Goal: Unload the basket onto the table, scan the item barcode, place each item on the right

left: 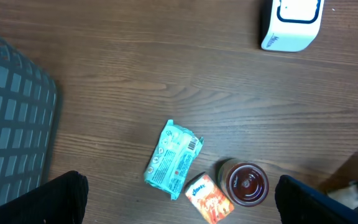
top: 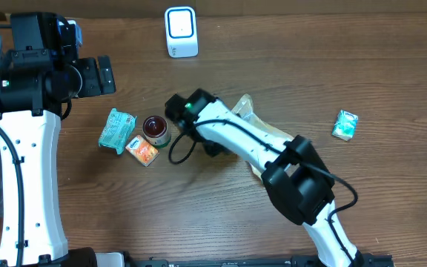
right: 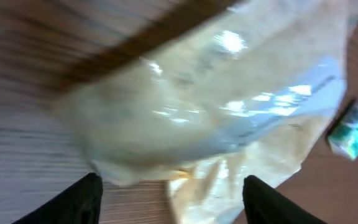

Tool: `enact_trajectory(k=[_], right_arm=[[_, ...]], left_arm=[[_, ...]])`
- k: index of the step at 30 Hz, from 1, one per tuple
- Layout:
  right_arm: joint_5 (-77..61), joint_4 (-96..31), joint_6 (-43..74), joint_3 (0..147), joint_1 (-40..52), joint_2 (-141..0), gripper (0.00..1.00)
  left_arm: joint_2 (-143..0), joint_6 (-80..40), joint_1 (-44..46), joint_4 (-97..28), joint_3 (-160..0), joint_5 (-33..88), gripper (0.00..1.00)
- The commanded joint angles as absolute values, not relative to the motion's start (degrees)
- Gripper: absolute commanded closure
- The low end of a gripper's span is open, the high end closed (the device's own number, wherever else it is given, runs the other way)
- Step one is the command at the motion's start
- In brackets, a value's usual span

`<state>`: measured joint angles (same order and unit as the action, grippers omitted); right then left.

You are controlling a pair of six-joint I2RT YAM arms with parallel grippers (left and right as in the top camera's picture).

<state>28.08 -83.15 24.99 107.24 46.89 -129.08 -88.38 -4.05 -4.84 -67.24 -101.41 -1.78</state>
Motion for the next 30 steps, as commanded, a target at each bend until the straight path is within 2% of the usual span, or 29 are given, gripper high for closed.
enact_trajectory(k=[1, 16, 22, 27, 30], right_arm=[[27.51, -82.74, 25.26, 107.83, 45.69, -129.03, 0.28], [27.55, -76.27, 23.51, 102.41, 45.36, -129.03, 0.23], [33.08, -69.04, 23.81, 96.60, 44.49, -129.03, 0.20], [33.76, -61.63, 23.79, 91.83, 41.91, -129.03, 0.27], [33.74, -61.10, 23.79, 90.72, 40.62, -129.03, 0.41]], left_arm=[[-87.64, -2.96, -4.51, -67.07, -102.52, -1.91, 0.01], [-87.64, -2.96, -4.51, -67.07, -102.52, -1.91, 0.00], [-87.64, -2.96, -4.51, -67.07, -102.52, -1.91, 0.01], [-87.64, -2.96, -4.51, -67.07, -102.52, -1.91, 0.01], [-87.64, -2.96, -4.51, -67.07, -102.52, -1.91, 0.00]])
